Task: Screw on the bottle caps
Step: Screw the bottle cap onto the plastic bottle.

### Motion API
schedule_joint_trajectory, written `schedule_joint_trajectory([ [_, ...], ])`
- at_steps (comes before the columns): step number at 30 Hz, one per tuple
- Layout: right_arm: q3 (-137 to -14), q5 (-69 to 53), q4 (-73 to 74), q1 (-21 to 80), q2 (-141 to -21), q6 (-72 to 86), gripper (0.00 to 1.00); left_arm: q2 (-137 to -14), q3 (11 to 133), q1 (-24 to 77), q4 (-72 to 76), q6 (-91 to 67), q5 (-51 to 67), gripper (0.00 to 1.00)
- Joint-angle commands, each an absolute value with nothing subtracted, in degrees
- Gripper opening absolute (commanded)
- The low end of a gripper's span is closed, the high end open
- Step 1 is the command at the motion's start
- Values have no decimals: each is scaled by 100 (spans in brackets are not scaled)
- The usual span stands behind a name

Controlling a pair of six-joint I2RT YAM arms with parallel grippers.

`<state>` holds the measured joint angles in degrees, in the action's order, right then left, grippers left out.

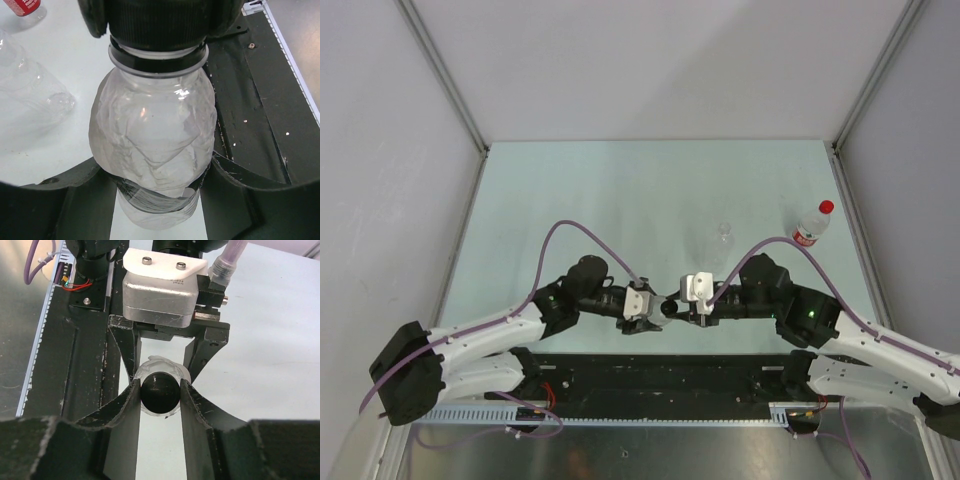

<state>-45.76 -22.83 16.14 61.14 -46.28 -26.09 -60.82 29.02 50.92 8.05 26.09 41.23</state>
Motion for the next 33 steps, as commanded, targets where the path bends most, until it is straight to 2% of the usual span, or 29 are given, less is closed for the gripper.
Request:
schedule_joint_trajectory([
  [1, -4579, -2094, 1485, 6135, -4562, -2197, 25, -6047, 3253, 5066, 926, 2585, 3666, 23],
  [4, -4579, -1366, 1391, 6135, -4684, -1630, 17, -5951, 3309, 5068, 1091, 2349, 2971, 23],
  [7, -4571, -104, 1059, 6135, -4974, -690, 3, -5871, 3380, 5107, 1290, 1986, 2040, 23],
  [9, -4571, 710, 838, 6133, -5207, 80, 1, -5838, 3359, 5197, 1474, 1856, 1429, 23],
  [15, -4579, 2196, 639, 6131, -5785, 2717, 0, -5868, 3246, 5601, 2080, 1768, -204, 22],
  [23, -4588, 2971, 801, 6135, -6453, 5598, 0, -6560, 3407, 5957, 2539, 1708, -2050, 21],
  [27, -4603, 3273, 502, 6279, -6530, 5911, 0, -6820, 3435, 6061, 2553, 1728, -2135, 21],
  [33, -4703, 3363, 147, 6354, -6320, 5243, 0, -6656, 3258, 6073, 2549, 1649, -1827, 21],
])
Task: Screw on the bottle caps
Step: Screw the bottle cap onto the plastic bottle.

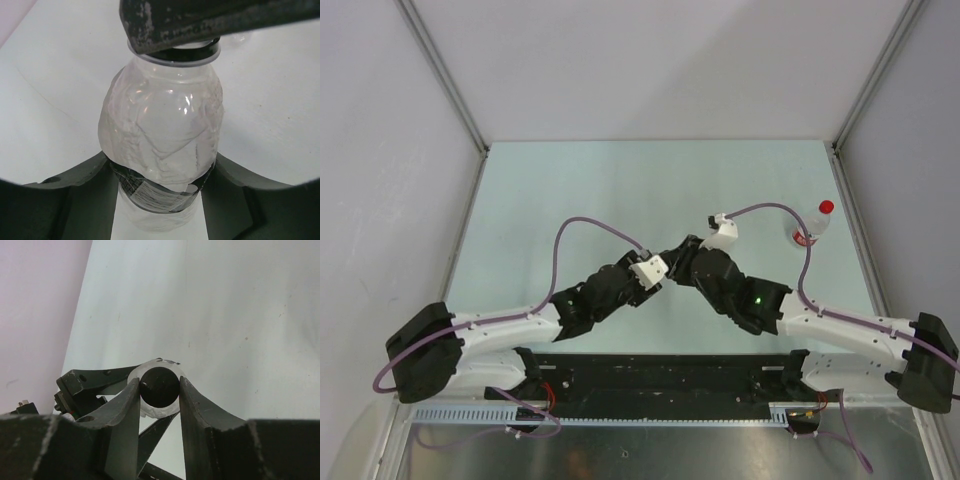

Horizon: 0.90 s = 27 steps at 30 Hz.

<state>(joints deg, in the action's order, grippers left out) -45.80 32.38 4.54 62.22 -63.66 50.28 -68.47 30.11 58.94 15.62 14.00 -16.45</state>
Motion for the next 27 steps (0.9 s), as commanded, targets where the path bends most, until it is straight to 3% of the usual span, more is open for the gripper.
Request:
schedule_joint_trajectory([
  [1, -4707, 3325, 104, 6359, -6289, 5087, 0, -6624, 3224, 6073, 2549, 1642, -1771, 21],
  [4, -4703, 3097, -301, 6359, -6134, 4504, 13, -6533, 3088, 6073, 2543, 1636, -1558, 21],
  [10, -4702, 1874, -783, 6361, -5426, 2734, 64, -6311, 2919, 6073, 2365, 1642, -1038, 21],
  [14, -4700, 881, -670, 6358, -4852, 1582, 88, -6101, 2871, 6069, 2174, 1669, -491, 22],
  [21, -4702, -60, 254, 6352, -3859, -302, 99, -5806, 2892, 6011, 1425, 1990, 861, 23],
  [27, -4693, -2453, 1979, 6346, -3446, -2200, 99, -5593, 2941, 5996, 784, 2410, 2112, 24],
])
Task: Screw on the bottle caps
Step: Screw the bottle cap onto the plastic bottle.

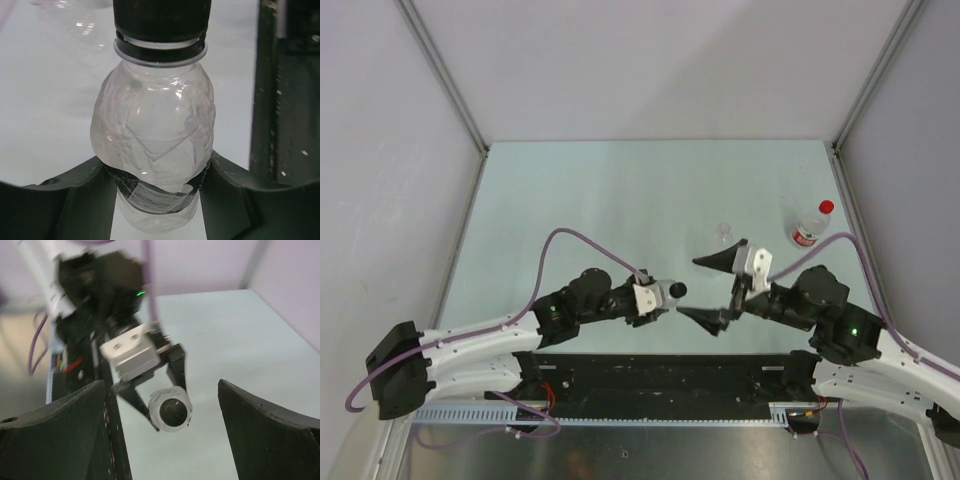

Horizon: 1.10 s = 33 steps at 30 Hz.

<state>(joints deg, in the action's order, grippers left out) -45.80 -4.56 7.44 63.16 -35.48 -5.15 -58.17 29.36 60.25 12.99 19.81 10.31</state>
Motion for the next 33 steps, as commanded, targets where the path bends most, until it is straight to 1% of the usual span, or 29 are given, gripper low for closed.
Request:
schedule_joint_trajectory([
  [1, -4676, -2879, 2167, 6350, -3450, -2484, 98, -5565, 2938, 5995, 739, 2440, 2198, 24],
  [3, -4647, -3387, 2341, 6353, -3495, -2871, 97, -5531, 2945, 5999, 664, 2515, 2272, 24],
  [4, -4640, -3416, 2366, 6354, -3536, -2965, 97, -5521, 2967, 5996, 604, 2549, 2288, 24],
  [9, -4632, -2607, 2265, 6354, -3937, -2868, 96, -5483, 3001, 5994, 420, 2600, 2328, 25],
  [13, -4632, -2593, 2305, 6349, -4069, -2874, 93, -5476, 3001, 5992, 414, 2615, 2383, 24],
  [19, -4632, -2559, 2392, 6351, -4131, -2866, 81, -5483, 3021, 5990, 404, 2626, 2440, 24],
  [22, -4632, -2506, 2406, 6356, -4171, -2876, 70, -5467, 3023, 5994, 398, 2622, 2432, 24],
  [24, -4632, -2439, 2408, 6355, -4209, -2853, 67, -5451, 3023, 5994, 403, 2616, 2438, 23],
  [31, -4632, -2266, 2394, 6363, -4344, -2788, 65, -5401, 2990, 5993, 401, 2599, 2495, 23],
  [33, -4632, -2192, 2380, 6361, -4369, -2760, 62, -5415, 2989, 5994, 403, 2601, 2498, 23],
])
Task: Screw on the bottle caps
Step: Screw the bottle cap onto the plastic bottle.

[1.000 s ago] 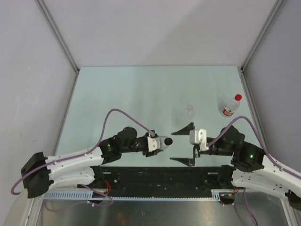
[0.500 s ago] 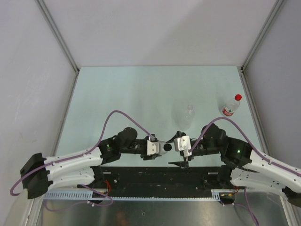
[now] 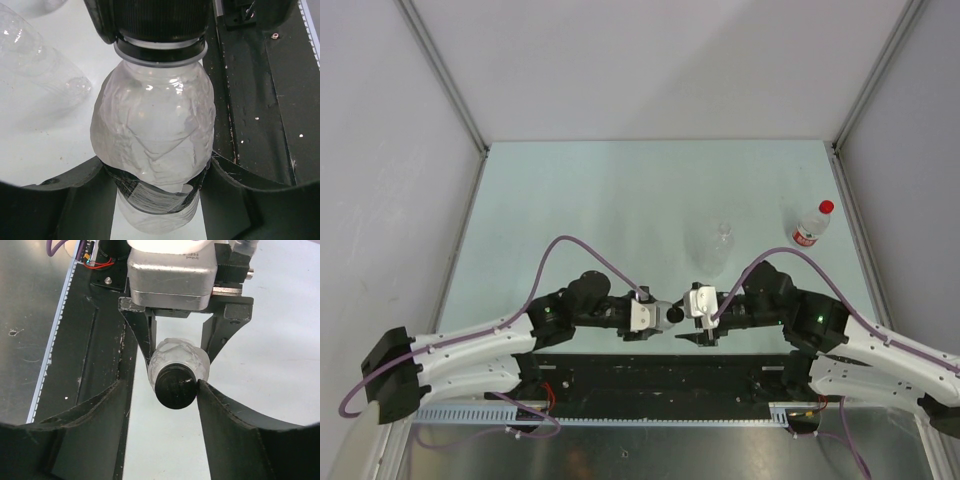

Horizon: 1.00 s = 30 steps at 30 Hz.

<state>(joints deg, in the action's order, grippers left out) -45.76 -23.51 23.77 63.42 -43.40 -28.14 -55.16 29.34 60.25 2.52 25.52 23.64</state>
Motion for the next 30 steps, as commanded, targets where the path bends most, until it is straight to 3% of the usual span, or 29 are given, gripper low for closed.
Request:
schedule_joint_trajectory([
  [1, -4632, -2173, 2368, 6358, -4373, -2747, 60, -5419, 2993, 5994, 404, 2601, 2493, 23],
  [20, -4632, -1650, 2061, 6363, -4317, -2594, 62, -5601, 3042, 5990, 404, 2574, 2408, 21],
  [26, -4632, -1501, 2048, 6362, -4369, -2522, 49, -5680, 3056, 5994, 404, 2564, 2362, 21],
  [30, -4631, -1380, 2100, 6363, -4417, -2466, 34, -5692, 3097, 5992, 423, 2523, 2250, 21],
])
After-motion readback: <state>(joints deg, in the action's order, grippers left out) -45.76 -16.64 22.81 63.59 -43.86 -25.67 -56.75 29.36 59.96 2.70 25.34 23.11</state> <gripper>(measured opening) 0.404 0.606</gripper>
